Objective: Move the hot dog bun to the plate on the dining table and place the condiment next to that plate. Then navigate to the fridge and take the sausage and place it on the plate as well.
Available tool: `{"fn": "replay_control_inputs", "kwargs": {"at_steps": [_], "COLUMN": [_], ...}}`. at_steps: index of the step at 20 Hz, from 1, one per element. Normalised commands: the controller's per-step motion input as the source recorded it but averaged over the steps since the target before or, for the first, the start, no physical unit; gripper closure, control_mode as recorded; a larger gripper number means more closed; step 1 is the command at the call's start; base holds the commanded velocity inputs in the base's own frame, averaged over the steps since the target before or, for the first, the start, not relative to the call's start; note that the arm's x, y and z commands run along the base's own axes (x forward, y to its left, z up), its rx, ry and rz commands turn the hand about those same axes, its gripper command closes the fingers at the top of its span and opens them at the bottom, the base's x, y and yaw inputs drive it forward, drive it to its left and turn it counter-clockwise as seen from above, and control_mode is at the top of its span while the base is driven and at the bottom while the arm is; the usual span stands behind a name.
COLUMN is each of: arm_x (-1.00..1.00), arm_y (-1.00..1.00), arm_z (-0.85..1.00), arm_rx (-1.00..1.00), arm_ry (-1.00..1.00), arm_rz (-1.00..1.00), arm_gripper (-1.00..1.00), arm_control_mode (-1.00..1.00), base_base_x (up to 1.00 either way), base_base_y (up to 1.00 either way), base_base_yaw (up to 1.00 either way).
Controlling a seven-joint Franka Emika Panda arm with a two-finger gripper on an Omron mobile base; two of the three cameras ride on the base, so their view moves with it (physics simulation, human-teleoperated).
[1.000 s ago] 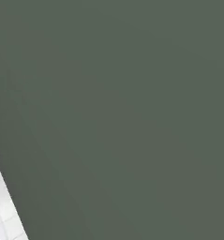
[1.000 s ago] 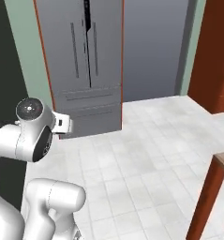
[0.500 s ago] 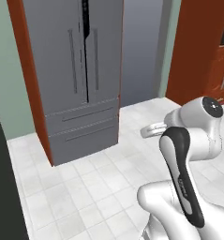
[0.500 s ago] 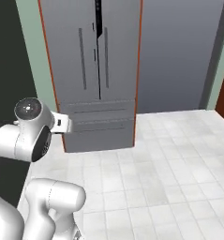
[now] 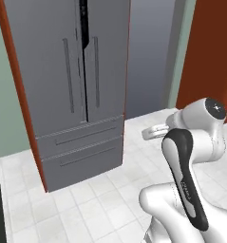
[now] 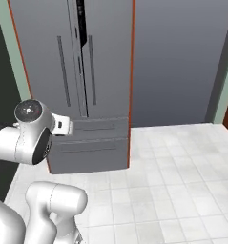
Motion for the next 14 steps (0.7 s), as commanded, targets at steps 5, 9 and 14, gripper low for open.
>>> {"fn": "replay_control_inputs", "kwargs": {"at_steps": [5, 9, 14], "arm_x": [0.0, 0.0, 0.0], "arm_y": [0.0, 0.0, 0.0], "arm_z": [0.0, 0.0, 0.0], "arm_rx": [0.0, 0.0, 0.0], "arm_ry": [0.0, 0.0, 0.0], "arm_rz": [0.0, 0.0, 0.0], "arm_gripper": [-1.0, -1.0, -1.0], "arm_control_mode": [1.0, 1.0, 1.0], "base_base_x": [0.98, 0.85, 0.73], "base_base_y": [-0.13, -0.01, -0.11], "base_base_yaw": [0.08, 0.14, 0.17]}}
